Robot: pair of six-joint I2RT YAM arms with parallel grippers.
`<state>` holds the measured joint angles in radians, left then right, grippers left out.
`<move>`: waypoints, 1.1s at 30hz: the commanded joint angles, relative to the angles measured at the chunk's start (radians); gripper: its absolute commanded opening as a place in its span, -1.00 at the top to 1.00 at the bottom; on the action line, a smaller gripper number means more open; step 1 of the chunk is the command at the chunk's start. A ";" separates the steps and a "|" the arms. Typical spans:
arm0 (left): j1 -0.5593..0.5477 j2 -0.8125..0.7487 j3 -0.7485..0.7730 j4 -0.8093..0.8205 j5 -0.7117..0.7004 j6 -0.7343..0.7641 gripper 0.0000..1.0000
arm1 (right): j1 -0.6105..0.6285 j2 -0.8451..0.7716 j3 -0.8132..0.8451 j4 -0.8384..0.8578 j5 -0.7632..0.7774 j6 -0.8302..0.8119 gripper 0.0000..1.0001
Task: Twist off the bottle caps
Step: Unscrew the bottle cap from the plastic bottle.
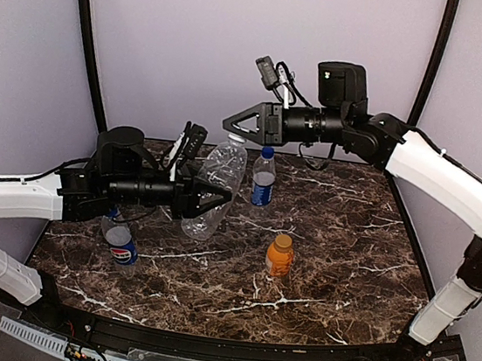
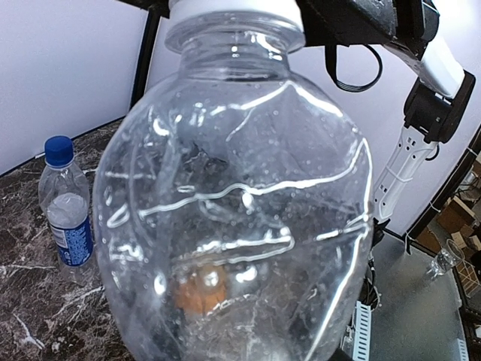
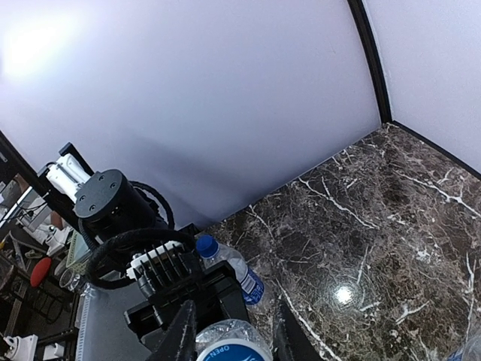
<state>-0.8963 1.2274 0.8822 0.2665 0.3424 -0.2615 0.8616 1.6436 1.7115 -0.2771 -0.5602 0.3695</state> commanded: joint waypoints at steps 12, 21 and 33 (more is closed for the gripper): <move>-0.004 -0.074 -0.123 0.388 0.519 -0.137 0.37 | -0.047 0.045 0.034 -0.026 -0.723 -0.479 0.92; -0.004 -0.091 -0.121 0.323 0.431 -0.079 0.37 | -0.052 0.010 -0.003 0.041 -0.543 -0.342 0.17; -0.004 -0.073 -0.059 0.147 0.176 0.008 0.38 | -0.034 -0.072 -0.015 0.074 -0.244 -0.102 -0.70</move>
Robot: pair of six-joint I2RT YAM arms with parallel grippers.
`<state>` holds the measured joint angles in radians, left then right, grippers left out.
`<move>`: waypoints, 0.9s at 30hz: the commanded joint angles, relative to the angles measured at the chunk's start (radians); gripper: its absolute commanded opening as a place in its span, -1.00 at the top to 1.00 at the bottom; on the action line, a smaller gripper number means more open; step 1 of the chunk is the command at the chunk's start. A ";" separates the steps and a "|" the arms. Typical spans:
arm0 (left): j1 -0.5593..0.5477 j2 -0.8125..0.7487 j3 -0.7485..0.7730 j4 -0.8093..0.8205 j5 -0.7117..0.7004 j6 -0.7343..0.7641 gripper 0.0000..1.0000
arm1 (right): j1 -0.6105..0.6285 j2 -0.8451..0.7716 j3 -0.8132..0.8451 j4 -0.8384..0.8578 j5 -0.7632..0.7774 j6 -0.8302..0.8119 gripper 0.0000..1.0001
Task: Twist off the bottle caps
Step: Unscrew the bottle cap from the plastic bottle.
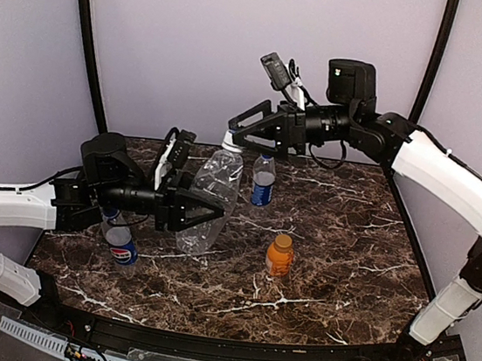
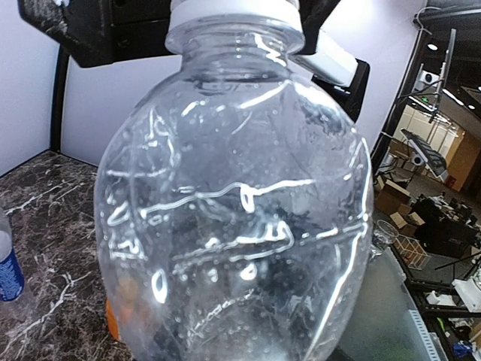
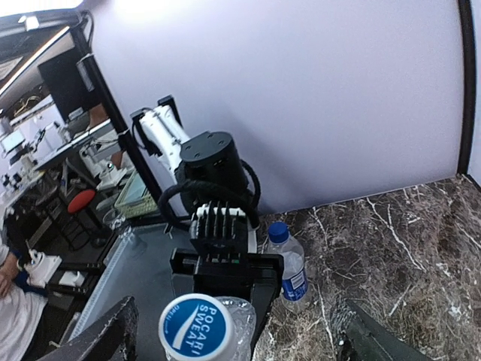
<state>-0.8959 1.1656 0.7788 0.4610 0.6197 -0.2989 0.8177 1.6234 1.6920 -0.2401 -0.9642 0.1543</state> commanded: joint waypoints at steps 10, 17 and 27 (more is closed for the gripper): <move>-0.005 0.040 0.109 -0.104 -0.204 0.046 0.38 | 0.065 -0.022 0.058 -0.055 0.500 0.242 -0.64; -0.004 0.051 0.120 -0.126 -0.227 0.052 0.38 | 0.070 -0.002 0.059 -0.049 0.492 0.241 -0.28; -0.005 0.054 0.120 -0.136 -0.235 0.056 0.39 | 0.072 0.007 0.048 -0.030 0.454 0.243 0.26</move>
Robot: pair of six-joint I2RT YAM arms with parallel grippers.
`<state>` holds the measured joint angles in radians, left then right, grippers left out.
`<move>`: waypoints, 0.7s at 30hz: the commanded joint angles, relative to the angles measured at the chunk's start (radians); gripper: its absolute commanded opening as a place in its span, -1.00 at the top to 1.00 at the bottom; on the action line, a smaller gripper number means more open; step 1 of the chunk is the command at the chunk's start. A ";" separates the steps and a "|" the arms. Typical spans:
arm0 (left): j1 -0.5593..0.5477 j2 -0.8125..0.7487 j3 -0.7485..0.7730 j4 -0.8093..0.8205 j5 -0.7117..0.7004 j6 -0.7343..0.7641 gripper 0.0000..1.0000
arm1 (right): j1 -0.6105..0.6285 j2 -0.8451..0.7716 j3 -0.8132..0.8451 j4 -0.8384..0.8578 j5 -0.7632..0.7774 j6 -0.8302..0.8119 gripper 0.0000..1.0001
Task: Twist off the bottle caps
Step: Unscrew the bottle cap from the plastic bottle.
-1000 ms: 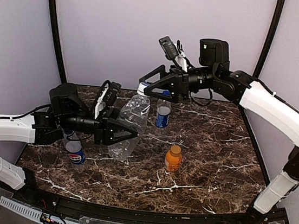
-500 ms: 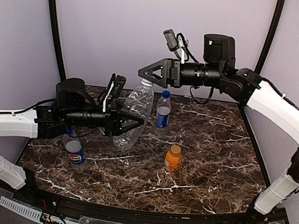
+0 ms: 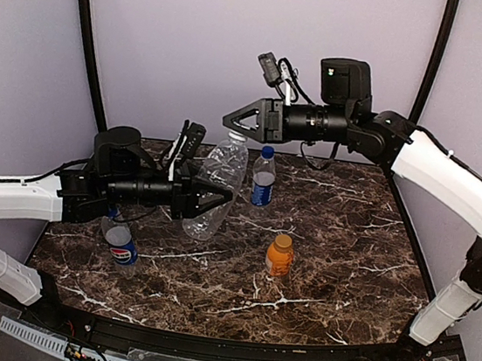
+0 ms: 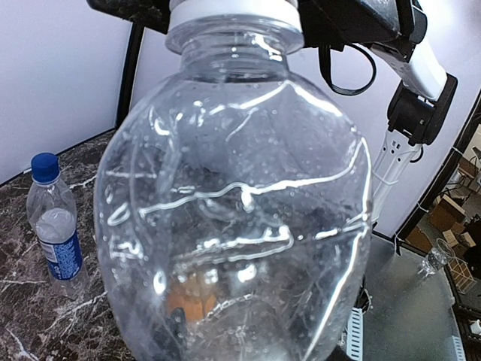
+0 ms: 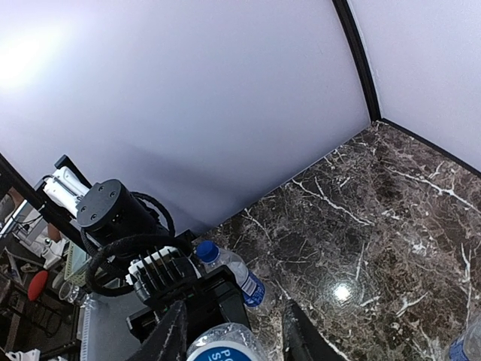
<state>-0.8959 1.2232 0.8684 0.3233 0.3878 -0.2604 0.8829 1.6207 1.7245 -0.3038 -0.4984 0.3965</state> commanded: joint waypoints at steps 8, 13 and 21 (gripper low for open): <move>-0.005 -0.012 0.028 0.000 -0.012 0.018 0.39 | 0.007 0.007 -0.010 0.066 -0.048 -0.003 0.61; -0.004 -0.028 0.016 0.014 0.028 0.015 0.39 | 0.002 -0.003 -0.028 0.078 -0.108 -0.118 0.80; -0.005 -0.061 -0.052 0.195 0.412 -0.052 0.34 | -0.036 0.035 -0.003 0.059 -0.653 -0.440 0.79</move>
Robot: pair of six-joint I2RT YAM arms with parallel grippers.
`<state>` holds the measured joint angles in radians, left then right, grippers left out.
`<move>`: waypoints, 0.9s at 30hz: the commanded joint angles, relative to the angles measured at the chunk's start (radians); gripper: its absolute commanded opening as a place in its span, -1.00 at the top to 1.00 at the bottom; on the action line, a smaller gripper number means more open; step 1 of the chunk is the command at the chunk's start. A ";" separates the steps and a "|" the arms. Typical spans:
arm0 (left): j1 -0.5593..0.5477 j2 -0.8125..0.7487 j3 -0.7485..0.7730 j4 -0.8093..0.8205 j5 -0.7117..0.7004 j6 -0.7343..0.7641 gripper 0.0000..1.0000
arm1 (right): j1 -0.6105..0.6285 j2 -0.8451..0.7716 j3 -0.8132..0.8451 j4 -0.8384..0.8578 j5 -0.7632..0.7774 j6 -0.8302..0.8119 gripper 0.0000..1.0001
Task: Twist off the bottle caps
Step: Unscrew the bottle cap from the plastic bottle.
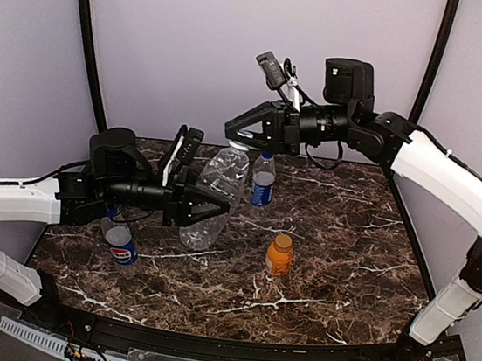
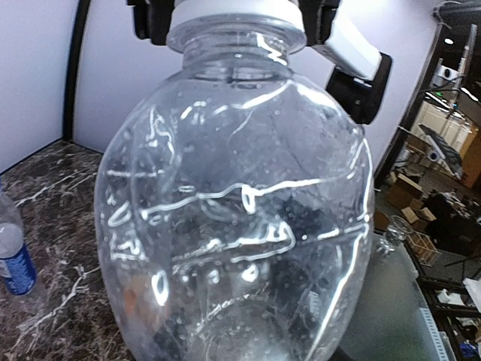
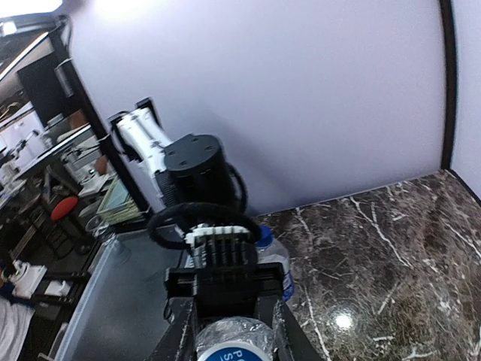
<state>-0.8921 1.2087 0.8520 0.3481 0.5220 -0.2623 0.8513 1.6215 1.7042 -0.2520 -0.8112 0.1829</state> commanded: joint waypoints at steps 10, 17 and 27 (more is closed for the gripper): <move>-0.008 -0.035 -0.069 0.300 0.374 -0.133 0.35 | -0.018 0.069 0.055 -0.025 -0.457 -0.255 0.62; -0.008 -0.036 -0.054 0.230 0.275 -0.073 0.37 | -0.018 0.026 0.026 -0.006 -0.255 -0.161 0.16; -0.007 -0.031 -0.027 0.130 0.155 -0.020 0.38 | -0.005 -0.025 0.014 0.007 -0.136 -0.047 -0.67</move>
<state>-0.8951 1.2018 0.7856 0.4980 0.7334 -0.3229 0.8425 1.6505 1.7245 -0.2707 -1.0348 0.0845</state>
